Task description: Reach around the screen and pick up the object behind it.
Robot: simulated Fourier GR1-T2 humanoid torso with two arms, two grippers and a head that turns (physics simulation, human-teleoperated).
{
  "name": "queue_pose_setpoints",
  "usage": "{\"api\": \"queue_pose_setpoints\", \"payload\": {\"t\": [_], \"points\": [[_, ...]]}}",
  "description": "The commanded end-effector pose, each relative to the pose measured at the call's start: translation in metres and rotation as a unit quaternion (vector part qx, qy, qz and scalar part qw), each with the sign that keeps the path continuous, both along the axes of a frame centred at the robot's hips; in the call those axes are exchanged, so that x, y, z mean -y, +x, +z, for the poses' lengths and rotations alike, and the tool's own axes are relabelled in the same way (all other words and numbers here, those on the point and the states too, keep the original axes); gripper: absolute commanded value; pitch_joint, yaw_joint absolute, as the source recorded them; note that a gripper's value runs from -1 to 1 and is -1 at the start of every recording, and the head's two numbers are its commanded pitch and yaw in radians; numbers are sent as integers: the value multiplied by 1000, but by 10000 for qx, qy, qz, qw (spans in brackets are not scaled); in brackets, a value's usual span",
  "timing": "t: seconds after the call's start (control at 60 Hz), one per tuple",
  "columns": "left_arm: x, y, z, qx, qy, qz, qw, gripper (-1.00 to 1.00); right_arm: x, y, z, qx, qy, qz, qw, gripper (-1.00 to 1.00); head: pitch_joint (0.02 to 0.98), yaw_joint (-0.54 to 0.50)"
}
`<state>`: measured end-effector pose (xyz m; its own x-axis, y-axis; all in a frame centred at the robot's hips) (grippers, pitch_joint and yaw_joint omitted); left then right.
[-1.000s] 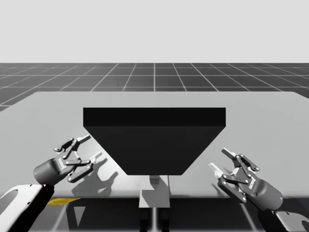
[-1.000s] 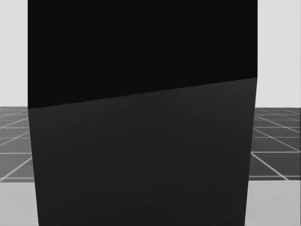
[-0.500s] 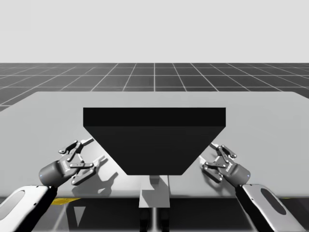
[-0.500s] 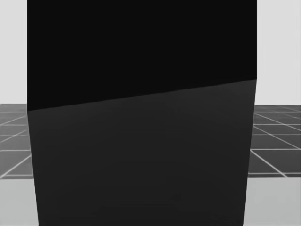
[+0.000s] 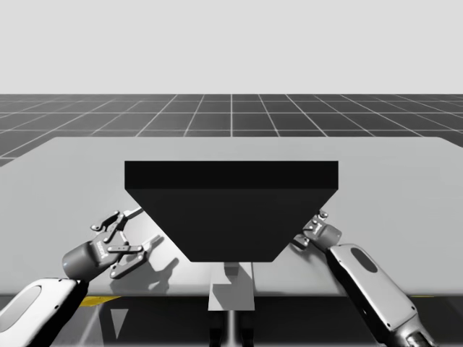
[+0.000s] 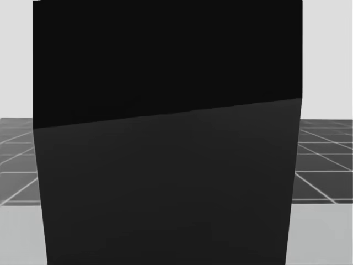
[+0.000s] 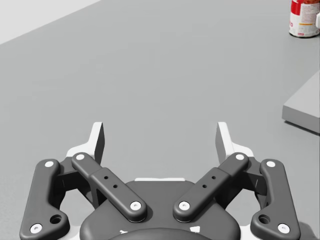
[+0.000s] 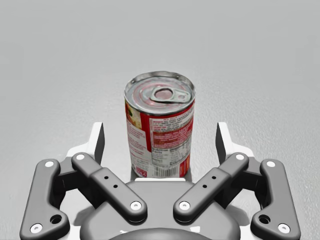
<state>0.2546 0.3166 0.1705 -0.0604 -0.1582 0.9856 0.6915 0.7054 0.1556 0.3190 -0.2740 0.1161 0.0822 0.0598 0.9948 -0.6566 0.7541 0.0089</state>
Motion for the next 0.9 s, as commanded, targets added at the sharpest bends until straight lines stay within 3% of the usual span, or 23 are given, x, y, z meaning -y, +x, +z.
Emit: {"api": "queue_pose_setpoints", "payload": {"t": [0.017, 0.3, 0.317, 0.333, 0.35, 0.367, 0.383, 0.517, 0.6, 0.9], "points": [[1, -1, 0, 26, 26, -17, 10000, -1000, -13, 16, -8, -40, -53, 131, 9999, -1000, 202, -22], [1, -3, -1, 25, 69, -26, 10000, -1000, -24, 31, -16, -179, 18, 310, 9994, -1000, 204, -22], [1, -3, -1, 26, 75, -26, 10000, -1000, -24, 31, -18, 11, -38, 235, 9997, -495, 204, -22], [1, -3, -1, 27, 78, -26, 10000, -1000, -23, 31, -20, 55, -2, 148, 9999, -495, 204, -22], [1, -3, -1, 29, 82, -25, 10000, -1000, -23, 31, -21, 32, 28, 120, 9999, 325, 204, -22], [1, -3, -1, 30, 84, -23, 10000, -1000, -23, 30, -21, -18, 38, 142, 9999, 943, 204, -23], [1, -3, -1, 32, 87, -23, 10000, -1000, -22, 30, -21, -121, 66, 204, 9997, 1000, 204, -23], [1, -4, -1, 41, 117, -9, 9999, -1000, -16, 25, -19, -194, 114, 153, 9996, 1000, 205, -22], [1, -4, -1, 45, 114, -1, 9999, -1000, -9, 20, -16, -143, 35, 96, 9998, 1000, 204, -22], [0, -3, 0, 51, 96, 21, 9999, -1000, 49, 6, 3, 69, 112, -617, 9980, 1000, 200, -19]]}}
